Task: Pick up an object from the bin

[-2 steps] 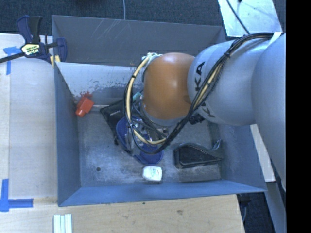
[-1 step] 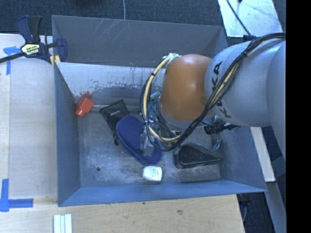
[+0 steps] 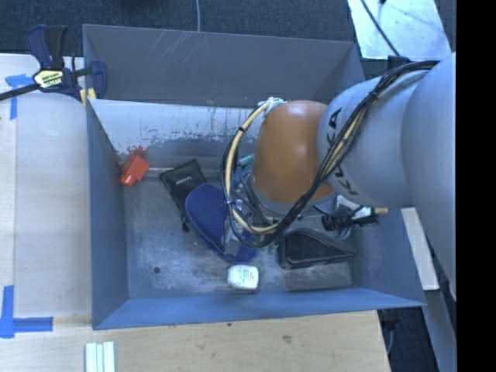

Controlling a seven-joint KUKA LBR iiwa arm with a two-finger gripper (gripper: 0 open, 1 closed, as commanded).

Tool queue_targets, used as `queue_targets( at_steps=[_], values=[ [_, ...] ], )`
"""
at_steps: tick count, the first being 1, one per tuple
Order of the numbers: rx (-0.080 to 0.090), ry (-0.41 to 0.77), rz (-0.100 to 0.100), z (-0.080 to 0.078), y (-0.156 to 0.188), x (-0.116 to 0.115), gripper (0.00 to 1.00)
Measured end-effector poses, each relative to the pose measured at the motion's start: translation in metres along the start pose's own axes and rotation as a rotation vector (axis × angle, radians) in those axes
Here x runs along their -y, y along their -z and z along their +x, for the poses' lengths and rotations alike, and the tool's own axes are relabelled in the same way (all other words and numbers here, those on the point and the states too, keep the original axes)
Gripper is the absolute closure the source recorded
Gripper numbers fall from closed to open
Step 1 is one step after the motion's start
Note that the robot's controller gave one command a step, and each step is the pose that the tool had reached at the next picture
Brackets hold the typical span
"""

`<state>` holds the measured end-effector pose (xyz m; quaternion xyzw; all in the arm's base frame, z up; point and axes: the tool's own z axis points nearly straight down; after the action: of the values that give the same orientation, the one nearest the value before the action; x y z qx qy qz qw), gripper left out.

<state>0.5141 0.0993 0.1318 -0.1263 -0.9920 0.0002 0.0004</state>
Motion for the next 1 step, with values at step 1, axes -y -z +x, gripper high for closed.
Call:
queue_targets(
  at_steps=[1],
  values=[
    [0.010,0.009,-0.005,-0.0124,0.0583,-0.0093,1.00]
  ],
)
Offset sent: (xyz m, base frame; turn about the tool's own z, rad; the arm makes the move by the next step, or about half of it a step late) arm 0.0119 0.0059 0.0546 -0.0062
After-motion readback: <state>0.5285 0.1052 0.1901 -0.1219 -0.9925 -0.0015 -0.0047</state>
